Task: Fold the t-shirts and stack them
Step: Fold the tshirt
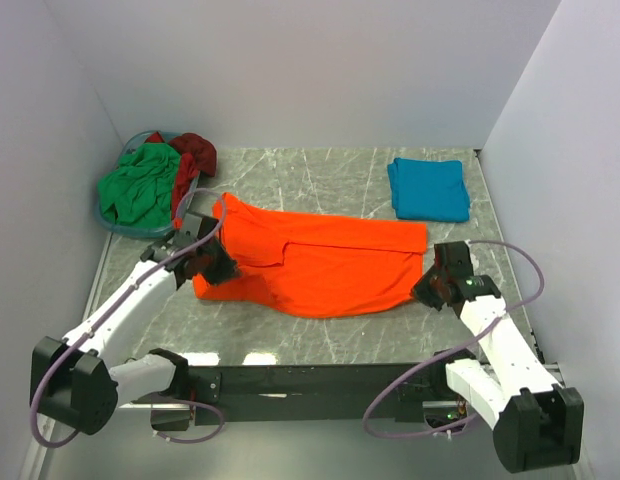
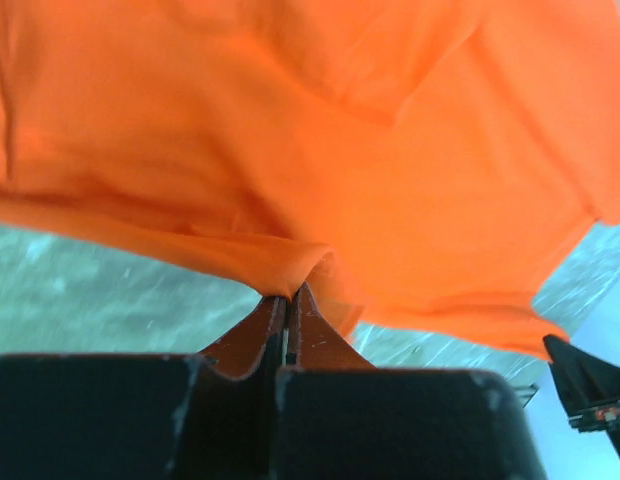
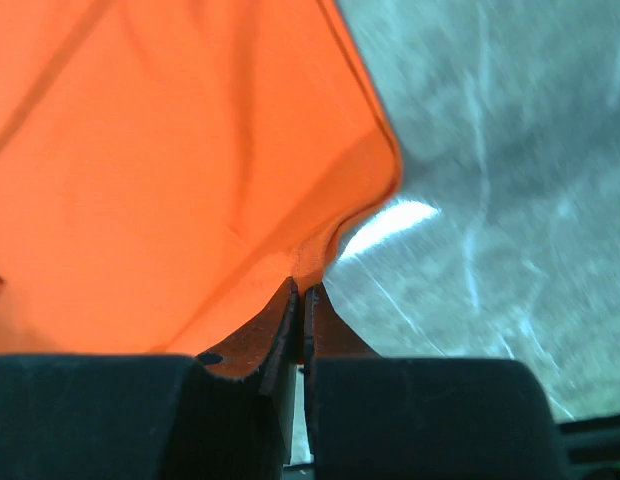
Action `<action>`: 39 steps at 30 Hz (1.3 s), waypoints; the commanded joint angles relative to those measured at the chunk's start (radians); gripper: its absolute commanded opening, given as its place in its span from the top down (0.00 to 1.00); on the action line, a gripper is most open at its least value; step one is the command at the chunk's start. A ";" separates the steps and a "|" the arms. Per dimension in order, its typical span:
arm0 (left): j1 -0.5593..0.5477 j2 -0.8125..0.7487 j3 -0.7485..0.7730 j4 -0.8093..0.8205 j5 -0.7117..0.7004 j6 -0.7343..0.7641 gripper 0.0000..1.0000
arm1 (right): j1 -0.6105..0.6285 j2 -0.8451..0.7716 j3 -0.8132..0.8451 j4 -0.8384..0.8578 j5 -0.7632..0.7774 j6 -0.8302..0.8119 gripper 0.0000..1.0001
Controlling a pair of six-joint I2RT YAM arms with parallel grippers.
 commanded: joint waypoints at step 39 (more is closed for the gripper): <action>0.215 0.333 0.248 0.502 0.059 0.177 1.00 | -0.068 0.448 0.363 0.170 0.065 -0.128 0.99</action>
